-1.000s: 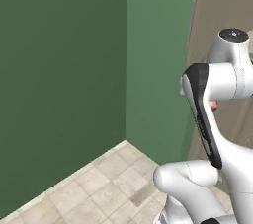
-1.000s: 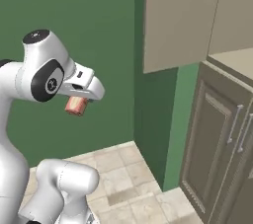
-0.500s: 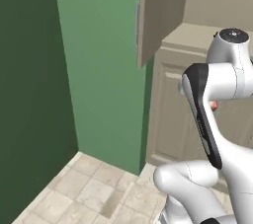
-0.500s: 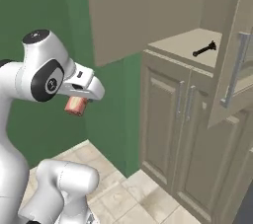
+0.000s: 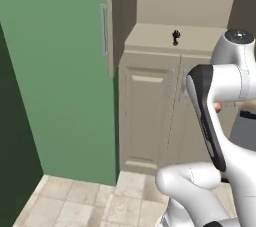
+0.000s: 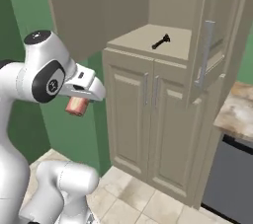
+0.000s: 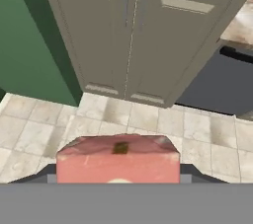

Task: Pick up the dish brush and bar soap from the sink, and place them back in the cabinet, and close the cabinet doors.

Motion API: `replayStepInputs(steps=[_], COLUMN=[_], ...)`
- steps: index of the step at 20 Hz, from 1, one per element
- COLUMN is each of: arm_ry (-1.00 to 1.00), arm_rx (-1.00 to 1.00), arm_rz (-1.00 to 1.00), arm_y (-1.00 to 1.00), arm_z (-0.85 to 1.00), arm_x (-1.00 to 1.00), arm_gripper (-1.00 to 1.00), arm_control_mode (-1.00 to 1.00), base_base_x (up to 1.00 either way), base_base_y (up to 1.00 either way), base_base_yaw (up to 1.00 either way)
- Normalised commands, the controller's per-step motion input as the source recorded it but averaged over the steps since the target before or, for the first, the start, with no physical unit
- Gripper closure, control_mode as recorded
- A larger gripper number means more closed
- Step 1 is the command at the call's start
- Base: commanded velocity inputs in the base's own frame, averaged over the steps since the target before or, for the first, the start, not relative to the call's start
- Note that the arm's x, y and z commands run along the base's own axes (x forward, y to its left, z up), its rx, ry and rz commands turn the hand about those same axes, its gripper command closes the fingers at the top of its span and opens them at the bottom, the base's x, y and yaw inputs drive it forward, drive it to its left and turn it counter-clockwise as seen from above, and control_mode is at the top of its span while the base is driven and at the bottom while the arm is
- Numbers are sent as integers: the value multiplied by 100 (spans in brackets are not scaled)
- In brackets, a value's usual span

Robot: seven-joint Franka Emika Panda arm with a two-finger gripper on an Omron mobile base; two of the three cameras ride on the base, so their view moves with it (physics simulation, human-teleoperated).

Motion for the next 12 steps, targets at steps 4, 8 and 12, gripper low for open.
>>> replayStepInputs(steps=[4,8,12], arm_ry=[0,0,0], arm_rx=[0,0,0], arm_rz=[0,0,0], arm_y=[0,0,0], arm_z=[0,0,0], arm_x=[0,0,0], arm_gripper=[100,100,100], arm_control_mode=[100,100,100], base_base_x=[20,27,25], base_base_y=[70,67,33], base_base_yaw=[-42,-35,-28])
